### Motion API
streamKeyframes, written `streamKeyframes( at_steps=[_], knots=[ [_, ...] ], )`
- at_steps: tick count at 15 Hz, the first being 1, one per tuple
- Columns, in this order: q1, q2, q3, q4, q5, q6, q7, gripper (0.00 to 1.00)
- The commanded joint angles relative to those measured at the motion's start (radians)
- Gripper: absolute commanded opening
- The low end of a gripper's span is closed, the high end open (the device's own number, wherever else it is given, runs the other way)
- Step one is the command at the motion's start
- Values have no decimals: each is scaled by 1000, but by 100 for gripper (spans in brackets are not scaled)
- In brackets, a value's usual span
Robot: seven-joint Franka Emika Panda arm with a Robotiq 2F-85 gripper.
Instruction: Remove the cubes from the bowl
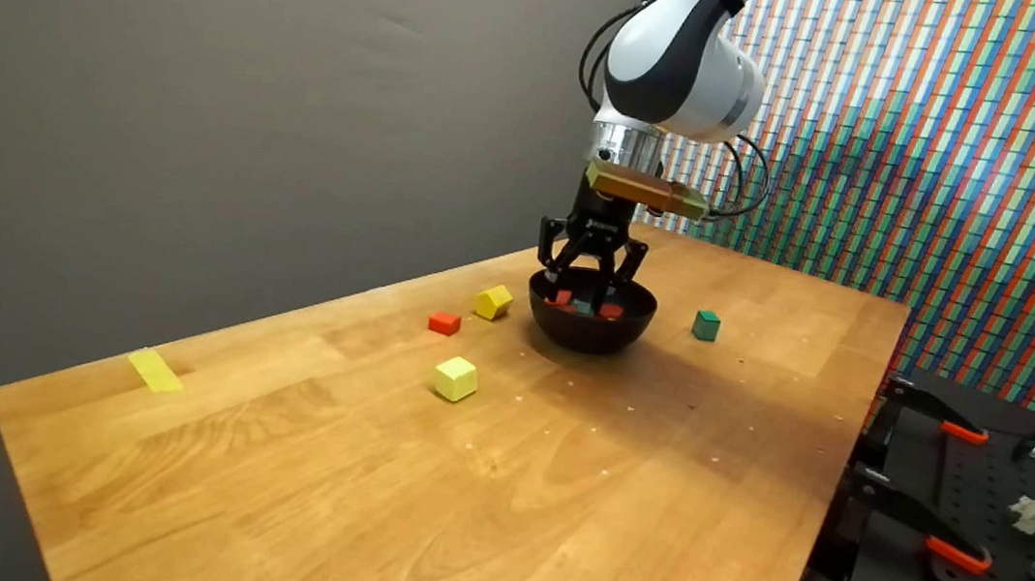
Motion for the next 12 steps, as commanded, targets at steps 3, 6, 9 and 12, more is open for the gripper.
streamKeyframes(
  at_steps=[3, 6, 9, 12],
  knots=[
    [-7, 54, 23, 72, 69, 4, -51, 68],
    [-9, 70, 24, 84, 84, 1, -50, 56],
    [-8, 78, 22, 95, 89, -4, -46, 28],
    [-15, 76, 25, 99, 100, -14, -47, 4]
  ],
)
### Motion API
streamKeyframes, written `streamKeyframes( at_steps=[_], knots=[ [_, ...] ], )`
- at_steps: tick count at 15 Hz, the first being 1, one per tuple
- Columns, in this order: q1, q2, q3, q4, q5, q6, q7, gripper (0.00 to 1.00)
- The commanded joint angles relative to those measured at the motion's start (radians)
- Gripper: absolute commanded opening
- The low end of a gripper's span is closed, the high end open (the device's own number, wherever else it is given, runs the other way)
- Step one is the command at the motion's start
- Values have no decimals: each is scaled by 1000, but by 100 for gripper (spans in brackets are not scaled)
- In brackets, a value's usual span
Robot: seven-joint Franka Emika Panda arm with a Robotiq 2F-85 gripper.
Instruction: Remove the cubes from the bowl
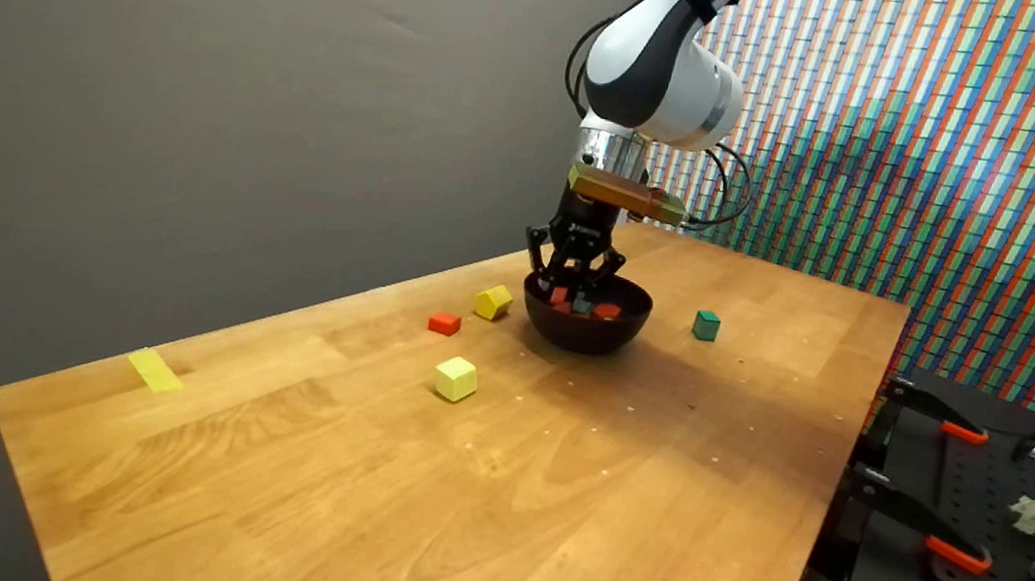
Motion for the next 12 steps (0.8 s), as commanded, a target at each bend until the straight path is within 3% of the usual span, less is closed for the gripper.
streamKeyframes(
  at_steps=[1, 9, 12],
  knots=[
    [-16, 16, 14, 34, 49, -17, -32, 5],
    [-95, -124, -18, -77, 131, -102, -41, 2],
    [-132, -152, -22, -100, 182, -145, -61, 5]
  ],
)
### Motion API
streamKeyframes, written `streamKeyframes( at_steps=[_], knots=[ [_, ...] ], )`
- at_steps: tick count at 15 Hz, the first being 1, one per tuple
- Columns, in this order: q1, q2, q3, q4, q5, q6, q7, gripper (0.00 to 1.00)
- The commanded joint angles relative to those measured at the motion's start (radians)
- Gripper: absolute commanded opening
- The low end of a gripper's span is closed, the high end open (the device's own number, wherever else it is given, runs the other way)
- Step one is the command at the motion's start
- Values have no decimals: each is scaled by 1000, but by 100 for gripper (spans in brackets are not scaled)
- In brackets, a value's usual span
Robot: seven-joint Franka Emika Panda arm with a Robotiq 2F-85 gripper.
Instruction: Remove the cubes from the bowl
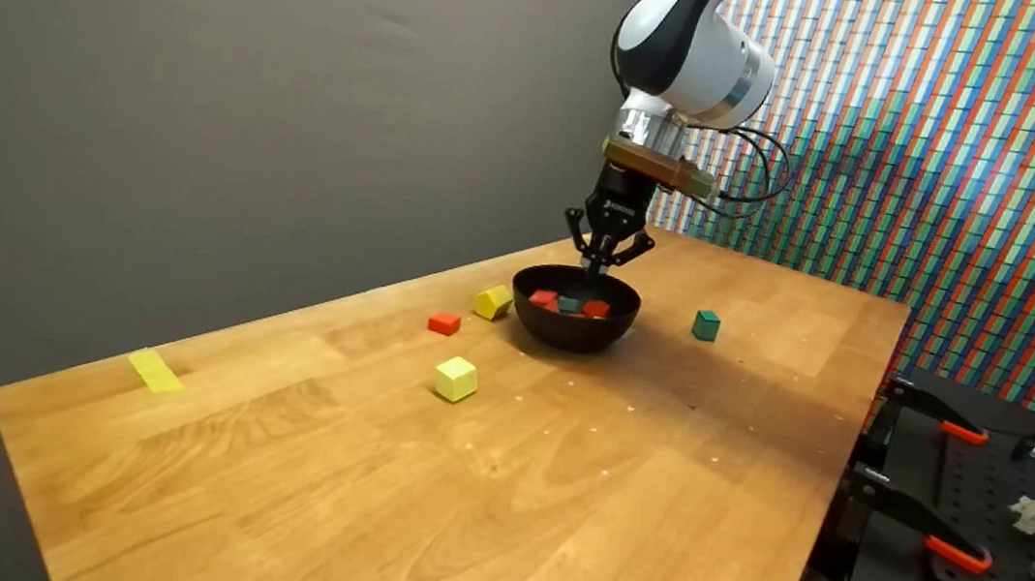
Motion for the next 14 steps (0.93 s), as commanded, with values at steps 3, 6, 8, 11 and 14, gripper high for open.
streamKeyframes(
  at_steps=[3, 6, 8, 11, 14],
  knots=[
    [-26, -78, -12, -60, 74, -58, -52, 30],
    [-3, -55, -14, -42, 57, -60, -46, 51],
    [33, -43, -34, -45, 4, -33, -12, 67],
    [103, -32, -83, -45, -151, -17, 57, 91],
    [191, -18, -154, -39, -357, 0, 163, 61]
  ],
)
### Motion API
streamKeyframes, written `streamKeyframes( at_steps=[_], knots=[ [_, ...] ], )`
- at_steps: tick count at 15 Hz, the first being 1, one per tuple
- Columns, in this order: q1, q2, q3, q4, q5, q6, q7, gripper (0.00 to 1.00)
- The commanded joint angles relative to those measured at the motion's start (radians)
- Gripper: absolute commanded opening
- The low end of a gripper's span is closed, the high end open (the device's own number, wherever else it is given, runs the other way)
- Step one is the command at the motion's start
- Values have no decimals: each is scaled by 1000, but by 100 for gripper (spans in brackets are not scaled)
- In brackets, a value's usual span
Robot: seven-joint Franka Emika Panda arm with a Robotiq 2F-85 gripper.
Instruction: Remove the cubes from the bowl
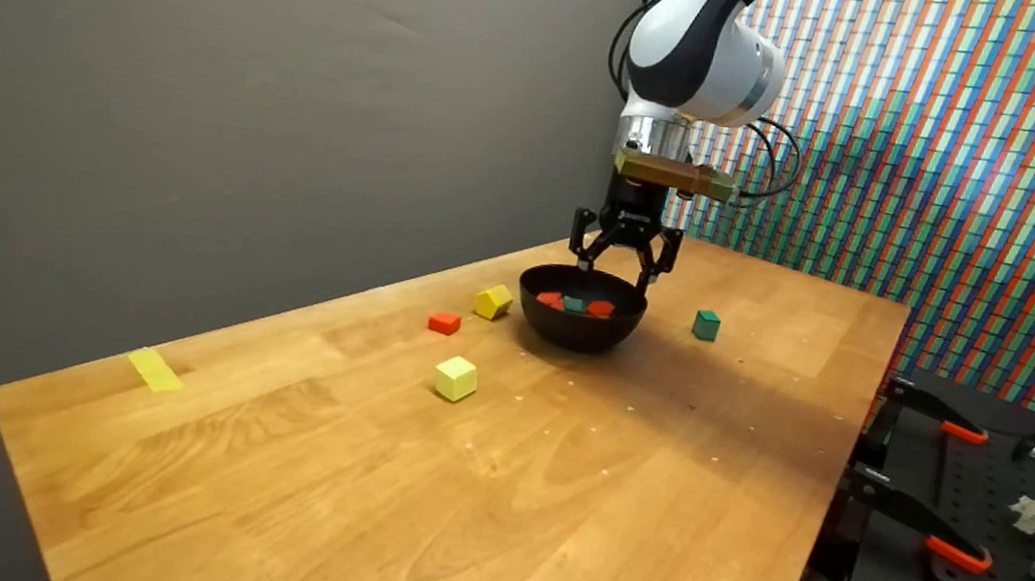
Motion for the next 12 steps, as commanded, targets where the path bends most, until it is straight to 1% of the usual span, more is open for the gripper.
streamKeyframes(
  at_steps=[1, 3, 4, 5, 6, 8, 9, 10, 12],
  knots=[
    [116, 8, -94, 7, -223, 33, 128, 56],
    [163, 10, -125, 15, -344, 37, 189, 41],
    [183, 11, -137, 19, -399, 40, 217, 36],
    [201, 15, -146, 25, -452, 41, 240, 36],
    [211, 22, -148, 35, -492, 36, 257, 32],
    [216, 33, -137, 46, -532, 38, 275, 37],
    [217, 39, -131, 51, -542, 38, 280, 35],
    [218, 46, -128, 55, -549, 38, 282, 36],
    [220, 60, -127, 61, -555, 35, 282, 35]
  ],
)
